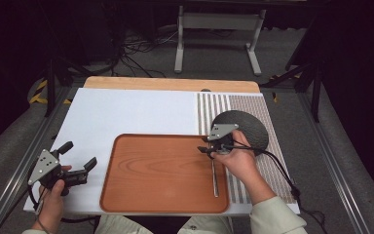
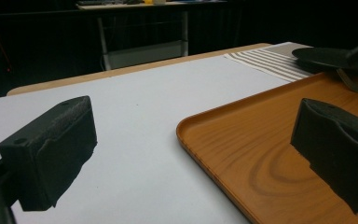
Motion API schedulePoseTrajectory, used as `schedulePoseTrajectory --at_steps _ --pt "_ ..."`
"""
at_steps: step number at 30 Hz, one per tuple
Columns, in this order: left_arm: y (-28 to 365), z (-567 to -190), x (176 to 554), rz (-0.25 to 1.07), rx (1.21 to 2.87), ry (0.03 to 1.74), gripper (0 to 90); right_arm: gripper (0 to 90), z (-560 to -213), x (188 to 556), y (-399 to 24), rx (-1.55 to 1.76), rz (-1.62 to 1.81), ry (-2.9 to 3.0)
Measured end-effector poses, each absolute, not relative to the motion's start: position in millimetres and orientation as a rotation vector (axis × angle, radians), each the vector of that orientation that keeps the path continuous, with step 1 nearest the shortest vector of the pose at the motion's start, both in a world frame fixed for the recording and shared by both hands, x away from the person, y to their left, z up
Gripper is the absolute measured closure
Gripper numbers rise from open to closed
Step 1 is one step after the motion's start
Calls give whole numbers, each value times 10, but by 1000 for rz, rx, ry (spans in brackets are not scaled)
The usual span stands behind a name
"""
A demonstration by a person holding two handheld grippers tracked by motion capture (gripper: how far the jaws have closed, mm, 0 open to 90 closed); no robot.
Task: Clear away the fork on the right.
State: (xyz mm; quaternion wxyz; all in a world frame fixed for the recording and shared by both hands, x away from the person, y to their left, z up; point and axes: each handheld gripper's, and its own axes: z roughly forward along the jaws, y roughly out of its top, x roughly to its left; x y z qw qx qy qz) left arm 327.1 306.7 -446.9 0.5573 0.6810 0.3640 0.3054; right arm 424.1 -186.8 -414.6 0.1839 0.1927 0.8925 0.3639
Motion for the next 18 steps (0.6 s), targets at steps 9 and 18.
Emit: schedulePoseTrajectory --at_steps 9,18 --pt "3063 -4463 3277 718 1610 854 5 275 -3995 4110 -1967 543 1142 2476" --pt "3049 -4462 3287 718 1607 853 5 156 -3840 3989 -2119 506 1204 2372"
